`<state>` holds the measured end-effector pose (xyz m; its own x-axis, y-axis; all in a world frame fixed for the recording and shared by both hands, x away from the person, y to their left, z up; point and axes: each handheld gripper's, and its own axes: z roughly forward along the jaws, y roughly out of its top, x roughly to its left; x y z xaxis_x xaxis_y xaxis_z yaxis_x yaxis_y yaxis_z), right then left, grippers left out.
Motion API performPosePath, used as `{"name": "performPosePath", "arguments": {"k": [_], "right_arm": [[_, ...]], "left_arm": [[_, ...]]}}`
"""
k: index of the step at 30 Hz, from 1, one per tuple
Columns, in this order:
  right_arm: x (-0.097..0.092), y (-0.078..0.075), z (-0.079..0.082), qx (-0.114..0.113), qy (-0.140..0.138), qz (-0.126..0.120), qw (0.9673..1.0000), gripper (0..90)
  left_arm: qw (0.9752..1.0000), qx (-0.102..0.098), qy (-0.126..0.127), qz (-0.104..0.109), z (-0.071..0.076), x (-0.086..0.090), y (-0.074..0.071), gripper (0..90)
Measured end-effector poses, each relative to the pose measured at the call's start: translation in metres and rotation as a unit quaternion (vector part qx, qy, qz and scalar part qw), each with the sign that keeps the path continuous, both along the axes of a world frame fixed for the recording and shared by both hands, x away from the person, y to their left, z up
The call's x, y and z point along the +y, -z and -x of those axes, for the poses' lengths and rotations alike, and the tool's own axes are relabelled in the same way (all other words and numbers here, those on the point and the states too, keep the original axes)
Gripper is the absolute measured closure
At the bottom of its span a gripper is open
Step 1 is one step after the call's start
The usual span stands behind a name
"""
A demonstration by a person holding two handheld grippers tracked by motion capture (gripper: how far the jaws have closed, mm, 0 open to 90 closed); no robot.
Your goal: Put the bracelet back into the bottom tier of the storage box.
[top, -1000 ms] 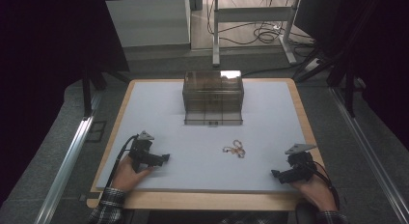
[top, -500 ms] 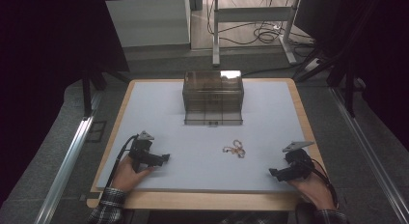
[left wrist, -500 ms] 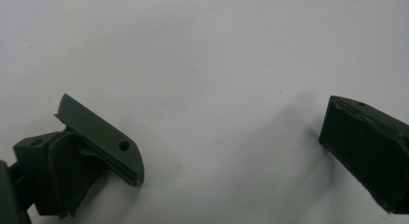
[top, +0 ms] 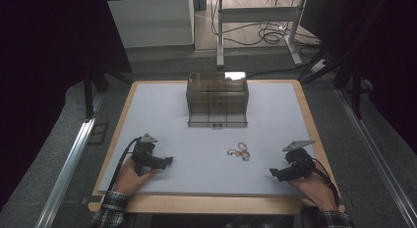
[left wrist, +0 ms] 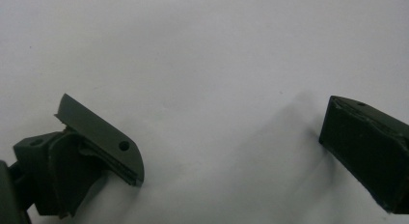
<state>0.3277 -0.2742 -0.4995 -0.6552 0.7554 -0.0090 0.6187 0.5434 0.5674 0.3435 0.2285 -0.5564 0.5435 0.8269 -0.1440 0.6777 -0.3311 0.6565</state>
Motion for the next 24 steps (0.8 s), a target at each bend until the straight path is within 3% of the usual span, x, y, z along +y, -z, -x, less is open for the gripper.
{"name": "performPosePath", "arguments": {"k": [13, 24], "right_arm": [[0.011, -0.006, -0.013, 0.013, -0.006, -0.015, 0.9998, 21.4], [0.032, -0.008, -0.03, 0.02, -0.027, 0.002, 0.9994, 23.7]], "left_arm": [[1.0, 0.0, 0.0, 0.0, 0.0, 0.0, 0.0, 0.0], [1.0, 0.0, 0.0, 0.0, 0.0, 0.0, 0.0, 0.0]]}}
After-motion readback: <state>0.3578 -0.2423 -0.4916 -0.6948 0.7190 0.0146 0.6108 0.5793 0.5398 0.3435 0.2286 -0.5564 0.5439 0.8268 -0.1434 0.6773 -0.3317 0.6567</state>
